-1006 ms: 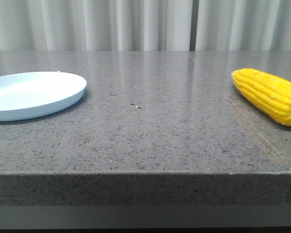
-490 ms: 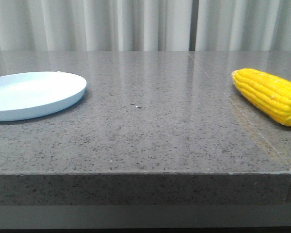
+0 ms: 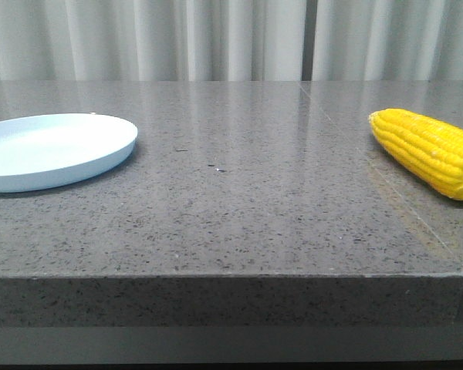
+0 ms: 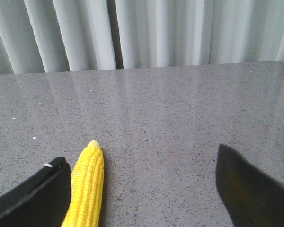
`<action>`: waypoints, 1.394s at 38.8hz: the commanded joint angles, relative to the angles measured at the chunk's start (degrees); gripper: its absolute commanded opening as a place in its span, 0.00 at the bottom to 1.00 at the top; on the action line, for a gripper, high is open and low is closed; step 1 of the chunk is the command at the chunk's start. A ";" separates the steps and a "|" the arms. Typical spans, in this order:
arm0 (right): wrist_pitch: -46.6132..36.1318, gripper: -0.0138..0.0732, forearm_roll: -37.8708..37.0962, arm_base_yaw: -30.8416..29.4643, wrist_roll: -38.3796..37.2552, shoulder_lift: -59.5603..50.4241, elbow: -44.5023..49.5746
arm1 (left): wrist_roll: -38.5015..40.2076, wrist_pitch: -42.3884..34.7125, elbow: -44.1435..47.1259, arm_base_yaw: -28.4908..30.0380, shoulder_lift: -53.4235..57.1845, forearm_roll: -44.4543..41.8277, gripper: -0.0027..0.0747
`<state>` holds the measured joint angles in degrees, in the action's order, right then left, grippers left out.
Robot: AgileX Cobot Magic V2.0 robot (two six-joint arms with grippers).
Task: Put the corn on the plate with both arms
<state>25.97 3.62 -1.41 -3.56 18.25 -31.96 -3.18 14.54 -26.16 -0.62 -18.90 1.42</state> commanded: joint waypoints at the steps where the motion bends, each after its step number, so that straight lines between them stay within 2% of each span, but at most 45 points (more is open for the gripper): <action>1: -4.25 0.90 0.49 -0.33 0.22 0.96 -2.04 | 0.11 -5.63 -2.20 0.09 -0.78 0.18 0.91; 8: -4.25 0.90 0.49 -0.33 0.22 0.96 -2.04 | 0.11 -7.46 -2.79 0.09 -4.94 0.34 0.91; 13: -4.25 0.90 0.49 -0.33 0.22 0.96 -2.04 | 0.11 -3.80 -6.84 0.09 -13.54 0.34 0.91; 34: -4.25 0.90 0.49 -0.33 0.22 0.96 -2.04 | 0.11 34.17 -36.90 -0.10 -54.11 3.20 0.91; 38: -4.25 0.90 0.49 -0.33 0.22 0.96 -2.04 | 0.11 39.73 -41.34 -0.10 -59.97 3.20 0.91; 41: -4.25 0.90 0.49 -0.33 0.22 0.96 -2.04 | 0.11 40.68 -44.57 -1.04 -64.96 3.09 0.91; 49: -4.25 0.90 0.49 -0.33 0.22 0.96 -2.04 | 0.11 41.68 -49.51 -3.15 -73.92 3.09 0.80; 54: -4.25 0.90 0.53 -0.33 0.22 0.96 -2.04 | 0.11 41.96 -50.00 -3.42 -75.39 3.21 0.67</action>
<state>25.97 3.62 -1.41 -3.56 18.25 -31.96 -3.18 56.86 -74.19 -3.72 -96.11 3.86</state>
